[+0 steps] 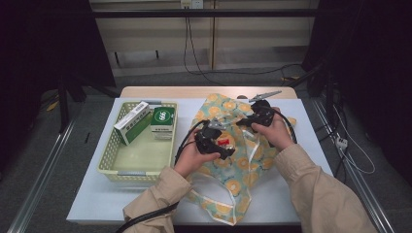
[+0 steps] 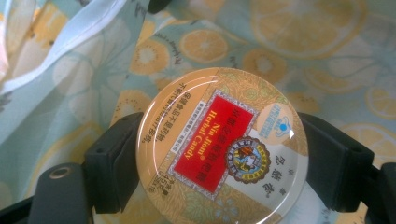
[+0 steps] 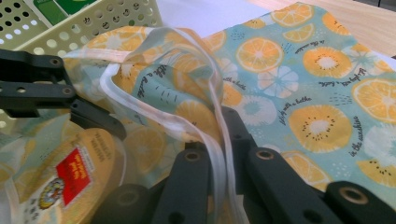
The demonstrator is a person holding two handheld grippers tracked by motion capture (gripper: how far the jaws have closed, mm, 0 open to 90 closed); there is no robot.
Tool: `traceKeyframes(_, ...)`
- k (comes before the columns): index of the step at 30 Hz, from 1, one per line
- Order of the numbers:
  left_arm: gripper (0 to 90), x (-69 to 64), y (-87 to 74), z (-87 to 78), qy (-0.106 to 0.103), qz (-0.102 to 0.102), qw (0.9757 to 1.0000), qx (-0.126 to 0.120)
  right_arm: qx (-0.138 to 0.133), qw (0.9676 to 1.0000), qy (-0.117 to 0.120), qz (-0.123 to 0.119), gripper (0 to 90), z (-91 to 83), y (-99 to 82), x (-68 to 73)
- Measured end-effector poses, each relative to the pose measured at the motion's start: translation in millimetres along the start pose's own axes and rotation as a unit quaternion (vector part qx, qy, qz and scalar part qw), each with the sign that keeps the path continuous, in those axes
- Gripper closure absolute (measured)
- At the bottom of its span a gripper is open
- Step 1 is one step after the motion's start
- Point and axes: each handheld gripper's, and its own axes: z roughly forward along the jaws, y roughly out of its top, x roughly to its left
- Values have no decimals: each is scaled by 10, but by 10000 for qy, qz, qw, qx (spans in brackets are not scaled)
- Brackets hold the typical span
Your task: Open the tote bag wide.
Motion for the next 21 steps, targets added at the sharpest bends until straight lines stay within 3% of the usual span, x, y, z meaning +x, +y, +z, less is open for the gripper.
traceKeyframes(10, 205, 168, 26, 154, 139, -124, 9998, 29, -15, 10000, 67, 36, 889, 6, -8, -26)
traceKeyframes(13, 205, 226, 67, 234, 296, -124, 9995, 75, -18, 10000, 84, 44, 889, 24, -12, -38)
traceKeyframes(15, 205, 288, 117, 297, 289, -97, 9995, 8, -32, 9999, 112, 100, 889, 35, -14, -51)
traceKeyframes(17, 205, 350, 184, 346, 445, -141, 9989, -94, -48, 9998, 108, 140, 889, 45, -15, -63)
traceKeyframes(21, 164, 463, 282, 444, 551, -413, 9969, -372, -85, 9996, 33, 259, 886, 51, -19, -102)
